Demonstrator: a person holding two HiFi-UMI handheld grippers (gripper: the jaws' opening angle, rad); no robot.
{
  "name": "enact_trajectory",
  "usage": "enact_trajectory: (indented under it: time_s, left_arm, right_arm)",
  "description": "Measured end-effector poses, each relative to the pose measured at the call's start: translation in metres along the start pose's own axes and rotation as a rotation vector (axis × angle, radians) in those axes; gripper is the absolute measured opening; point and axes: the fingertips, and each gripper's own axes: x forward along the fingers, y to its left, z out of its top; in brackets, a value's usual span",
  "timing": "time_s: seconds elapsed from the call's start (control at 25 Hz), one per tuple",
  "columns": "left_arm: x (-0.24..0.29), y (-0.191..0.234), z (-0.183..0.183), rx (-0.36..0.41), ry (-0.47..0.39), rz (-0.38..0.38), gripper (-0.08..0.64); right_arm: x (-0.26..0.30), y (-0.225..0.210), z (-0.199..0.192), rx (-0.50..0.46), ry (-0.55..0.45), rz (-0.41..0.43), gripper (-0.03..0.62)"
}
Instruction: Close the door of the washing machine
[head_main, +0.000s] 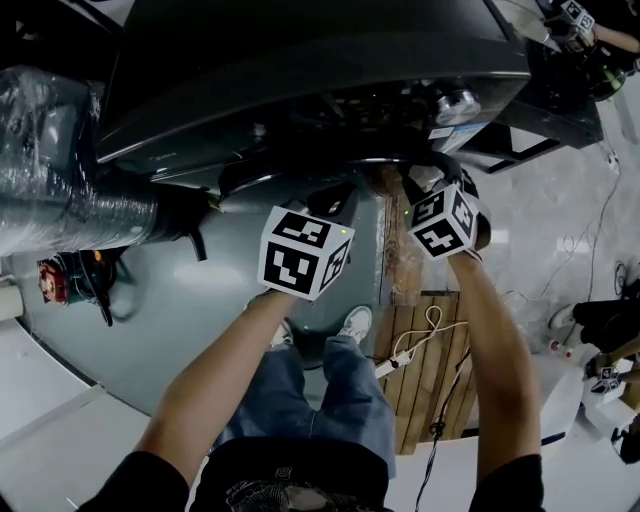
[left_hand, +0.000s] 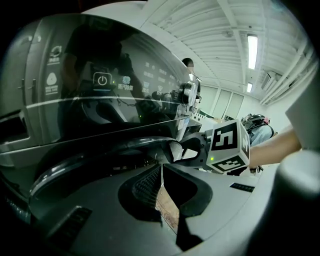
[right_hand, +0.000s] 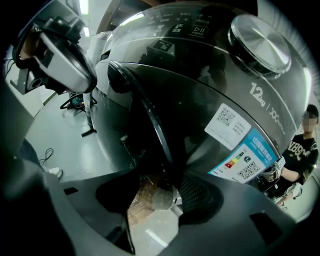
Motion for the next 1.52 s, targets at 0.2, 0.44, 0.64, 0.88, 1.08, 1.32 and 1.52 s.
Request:
enact_trajectory:
  time_s: [0.2, 0.44, 0.64, 0.88, 1.08, 1.32, 1.52]
  left_arm:
    - [-0.009, -0.001, 0.011, -0.014, -0.020, 0.001, 0.032]
    - [-0.036, -0.003, 0.023, -0.028, -0.039, 0.001, 0.032]
    - [-0.076, 0.007, 0.038, -0.031, -0.076, 0.021, 0.032]
    - [-0.136, 0.032, 0.060, -0.026, -0.120, 0.062, 0.032]
    - [-0.191, 0.057, 0.076, -0.031, -0.170, 0.097, 0.032]
    - [-0.254, 0.092, 0.095, -0.024, -0.231, 0.131, 0.032]
    - [-0.301, 0.113, 0.108, -0.015, -0.293, 0.173, 0.031]
  right_arm:
    - [-0.003, 0.001, -0.001, -0.019, 0.013, -0.005, 0.240]
    - [-0.036, 0.000, 0.010, 0.057, 0.023, -0.028, 0.187]
    - [-0.074, 0.006, 0.041, 0.130, -0.008, -0.047, 0.187]
    - [-0.116, 0.021, 0.105, 0.175, -0.075, -0.061, 0.164]
    - [-0.150, 0.036, 0.171, 0.215, -0.146, -0.055, 0.158]
    - [-0.182, 0.052, 0.258, 0.206, -0.254, -0.053, 0.133]
    - [-0.216, 0.070, 0.315, 0.224, -0.350, -0.045, 0.114]
